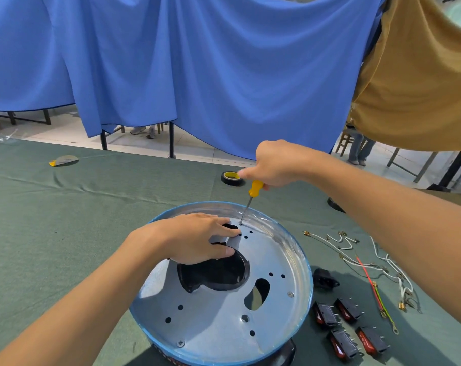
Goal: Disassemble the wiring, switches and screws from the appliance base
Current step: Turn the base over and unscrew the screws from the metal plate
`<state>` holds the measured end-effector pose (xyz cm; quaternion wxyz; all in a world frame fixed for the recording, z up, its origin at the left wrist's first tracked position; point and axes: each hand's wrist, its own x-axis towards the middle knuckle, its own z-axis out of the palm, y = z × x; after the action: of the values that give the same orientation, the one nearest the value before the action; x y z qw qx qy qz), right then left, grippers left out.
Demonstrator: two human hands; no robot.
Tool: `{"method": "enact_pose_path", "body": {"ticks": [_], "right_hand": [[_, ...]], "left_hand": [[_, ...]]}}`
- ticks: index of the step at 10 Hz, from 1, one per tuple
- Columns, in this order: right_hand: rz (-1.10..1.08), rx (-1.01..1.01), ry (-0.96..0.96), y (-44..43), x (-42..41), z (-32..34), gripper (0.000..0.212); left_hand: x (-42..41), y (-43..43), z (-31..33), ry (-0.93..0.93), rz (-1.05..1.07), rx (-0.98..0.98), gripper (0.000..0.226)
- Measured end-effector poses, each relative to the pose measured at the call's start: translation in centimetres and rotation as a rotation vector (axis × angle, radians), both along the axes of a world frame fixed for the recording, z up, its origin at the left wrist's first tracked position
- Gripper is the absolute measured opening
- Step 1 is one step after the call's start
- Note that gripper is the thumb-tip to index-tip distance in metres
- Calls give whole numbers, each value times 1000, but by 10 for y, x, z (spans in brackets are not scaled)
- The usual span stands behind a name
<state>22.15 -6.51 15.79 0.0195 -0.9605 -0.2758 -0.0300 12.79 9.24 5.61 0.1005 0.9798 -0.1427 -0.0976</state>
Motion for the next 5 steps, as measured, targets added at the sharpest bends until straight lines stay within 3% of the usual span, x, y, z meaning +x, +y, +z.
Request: {"method": "enact_pose_path", "body": {"ticks": [1, 2, 3, 5], "right_hand": [[39, -27, 69, 0, -2, 4, 35], [54, -27, 172, 1, -6, 8, 37], [19, -55, 29, 4, -6, 5, 60], [14, -25, 107, 5, -7, 5, 38]], "left_hand": [[0, 0, 0, 3, -5, 8, 53], [0, -1, 0, 4, -6, 10, 53], [0, 0, 0, 5, -6, 5, 53], [0, -1, 2, 3, -4, 4, 53]]}}
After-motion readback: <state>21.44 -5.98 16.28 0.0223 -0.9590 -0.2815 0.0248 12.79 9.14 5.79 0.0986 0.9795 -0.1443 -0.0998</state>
